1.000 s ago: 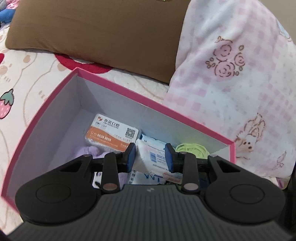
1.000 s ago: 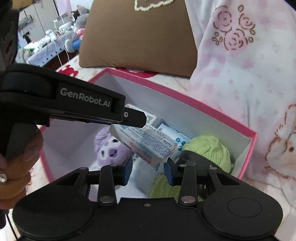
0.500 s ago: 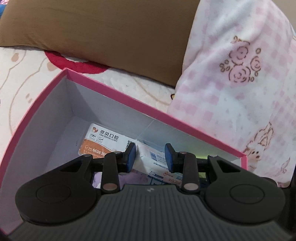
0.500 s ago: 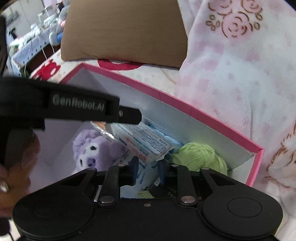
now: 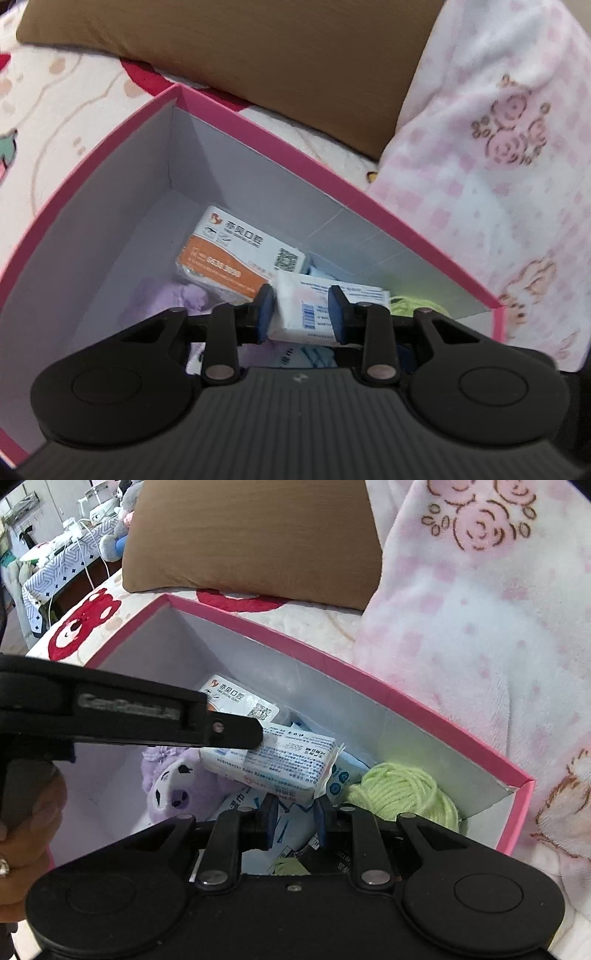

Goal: Organize objects
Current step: 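Lower the medicine box into the pink box beside the yarn ball, then open the right gripper to release the medicine box, then withdraw the right tool and move it toward the orange sponge, then close the right gripper on the orange makeup sponge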

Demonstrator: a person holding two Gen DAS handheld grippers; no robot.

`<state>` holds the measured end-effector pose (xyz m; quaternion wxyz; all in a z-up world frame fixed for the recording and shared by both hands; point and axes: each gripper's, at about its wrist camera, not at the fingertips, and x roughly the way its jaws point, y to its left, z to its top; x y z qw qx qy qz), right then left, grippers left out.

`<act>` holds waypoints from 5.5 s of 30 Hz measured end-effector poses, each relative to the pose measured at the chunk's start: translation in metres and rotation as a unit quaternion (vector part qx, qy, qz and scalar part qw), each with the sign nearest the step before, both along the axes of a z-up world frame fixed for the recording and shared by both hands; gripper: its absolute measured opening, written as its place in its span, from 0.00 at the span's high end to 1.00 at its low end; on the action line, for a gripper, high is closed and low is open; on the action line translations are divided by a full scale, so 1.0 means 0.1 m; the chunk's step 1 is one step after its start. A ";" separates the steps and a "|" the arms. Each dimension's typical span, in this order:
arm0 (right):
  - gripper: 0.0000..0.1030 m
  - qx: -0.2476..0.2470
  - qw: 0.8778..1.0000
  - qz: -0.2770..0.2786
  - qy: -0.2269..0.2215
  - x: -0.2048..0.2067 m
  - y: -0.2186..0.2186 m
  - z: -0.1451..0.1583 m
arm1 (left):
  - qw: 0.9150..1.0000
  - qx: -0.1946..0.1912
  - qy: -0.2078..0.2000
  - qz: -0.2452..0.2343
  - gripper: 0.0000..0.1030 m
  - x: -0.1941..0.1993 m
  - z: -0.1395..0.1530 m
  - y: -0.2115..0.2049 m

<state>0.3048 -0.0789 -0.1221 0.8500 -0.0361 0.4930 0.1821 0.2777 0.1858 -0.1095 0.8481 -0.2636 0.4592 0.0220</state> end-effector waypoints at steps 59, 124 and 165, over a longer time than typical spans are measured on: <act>0.39 -0.053 0.995 0.013 -0.082 -2.20 -0.49 1.43 | 0.978 0.109 -0.011 -0.180 0.41 -1.83 1.84 -0.97; 0.20 -0.077 0.985 -0.099 -0.117 -3.16 -2.53 0.72 | 0.932 0.146 -0.013 -0.331 0.09 -1.72 1.02 -3.18; 0.19 0.000 0.953 -0.200 -0.228 -2.30 -2.90 -0.55 | 0.920 0.101 -0.165 -0.341 0.12 -0.69 0.05 -3.88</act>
